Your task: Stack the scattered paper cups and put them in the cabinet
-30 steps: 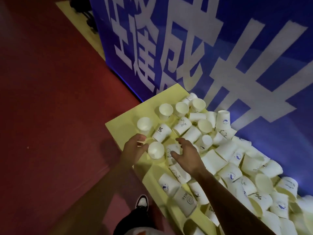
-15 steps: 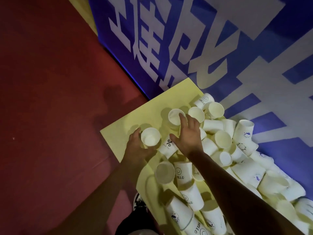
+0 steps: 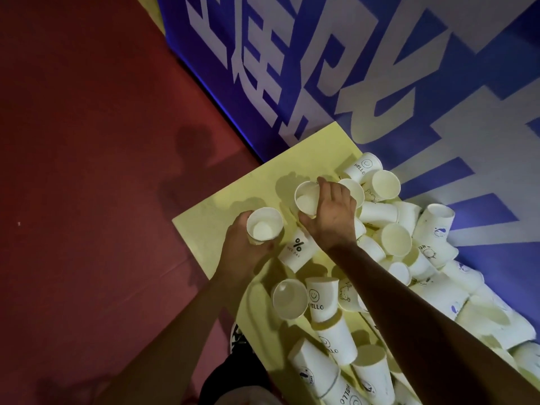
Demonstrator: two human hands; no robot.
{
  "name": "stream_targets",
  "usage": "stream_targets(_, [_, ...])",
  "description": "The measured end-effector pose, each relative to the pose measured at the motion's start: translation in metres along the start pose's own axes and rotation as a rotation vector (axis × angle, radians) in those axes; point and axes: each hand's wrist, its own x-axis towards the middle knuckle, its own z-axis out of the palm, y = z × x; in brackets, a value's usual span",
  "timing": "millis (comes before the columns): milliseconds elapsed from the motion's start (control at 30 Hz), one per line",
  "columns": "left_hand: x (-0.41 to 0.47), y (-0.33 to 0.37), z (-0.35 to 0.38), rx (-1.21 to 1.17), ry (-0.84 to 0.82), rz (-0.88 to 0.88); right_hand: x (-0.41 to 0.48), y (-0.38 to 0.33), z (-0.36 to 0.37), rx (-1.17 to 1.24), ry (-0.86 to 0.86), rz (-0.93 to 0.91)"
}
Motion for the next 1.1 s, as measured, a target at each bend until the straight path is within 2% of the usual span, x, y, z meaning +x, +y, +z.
stream_targets(167, [-0.002,0.022,0.003,-0.009,0.014,0.031,-0.029,-0.006,-0.023,0.174,0.106,0.001])
stream_targets(333, [-0.016,0.041,0.024,0.043,-0.05,0.104,-0.066,0.012,-0.047,0.171,0.157,0.018])
stream_targets(567, [-0.063,0.072,0.077,0.043,-0.161,0.192,-0.142,0.067,-0.085,0.194,0.249,0.173])
stream_targets(867, [-0.18,0.104,0.172,0.071,-0.312,0.339,-0.288,0.156,-0.127,0.274,0.354,0.32])
stream_targets(1100, [-0.293,0.091,0.24,0.135,-0.408,0.333,-0.413,0.224,-0.136,0.32,0.366,0.417])
